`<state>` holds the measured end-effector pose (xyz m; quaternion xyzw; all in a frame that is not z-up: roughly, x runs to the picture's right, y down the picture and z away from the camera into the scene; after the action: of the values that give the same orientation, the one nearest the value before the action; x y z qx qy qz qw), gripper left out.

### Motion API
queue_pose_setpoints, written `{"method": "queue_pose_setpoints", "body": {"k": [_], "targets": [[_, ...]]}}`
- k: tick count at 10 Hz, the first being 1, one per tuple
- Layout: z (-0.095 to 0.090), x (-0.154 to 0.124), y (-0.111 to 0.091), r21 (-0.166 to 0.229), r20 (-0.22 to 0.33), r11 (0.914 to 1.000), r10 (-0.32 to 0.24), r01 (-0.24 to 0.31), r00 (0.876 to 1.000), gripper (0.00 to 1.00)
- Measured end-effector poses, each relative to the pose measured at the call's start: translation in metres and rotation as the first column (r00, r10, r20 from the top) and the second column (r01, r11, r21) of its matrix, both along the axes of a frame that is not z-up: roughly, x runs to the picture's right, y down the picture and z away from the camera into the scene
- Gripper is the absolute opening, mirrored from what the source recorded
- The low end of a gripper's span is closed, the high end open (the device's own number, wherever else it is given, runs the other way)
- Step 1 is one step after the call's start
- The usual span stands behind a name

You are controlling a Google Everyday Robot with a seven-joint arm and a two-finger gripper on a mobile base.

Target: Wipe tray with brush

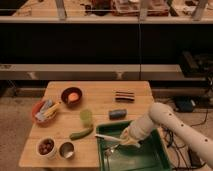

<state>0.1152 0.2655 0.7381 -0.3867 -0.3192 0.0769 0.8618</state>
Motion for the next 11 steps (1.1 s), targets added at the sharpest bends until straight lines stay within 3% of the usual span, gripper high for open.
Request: {"method": "queue_pose_setpoints", "body": {"k": [3,5,7,11], "targets": [[0.004,0.020,0.015,-0.038,-0.047,0.9992,0.013,-0.015,0.999,0.00],[-0.009,0.019,0.037,-0.069,-0.047,0.9975,0.014,-0.017,0.999,0.00],[-0.034,0.001,0.053,-0.081,-0.015,0.9967,-0.011,0.009,1.000,0.00],[-0.058,-0.040,0.065,-0.095,0.063,0.9934,-0.059,0.065,0.996,0.00]]}}
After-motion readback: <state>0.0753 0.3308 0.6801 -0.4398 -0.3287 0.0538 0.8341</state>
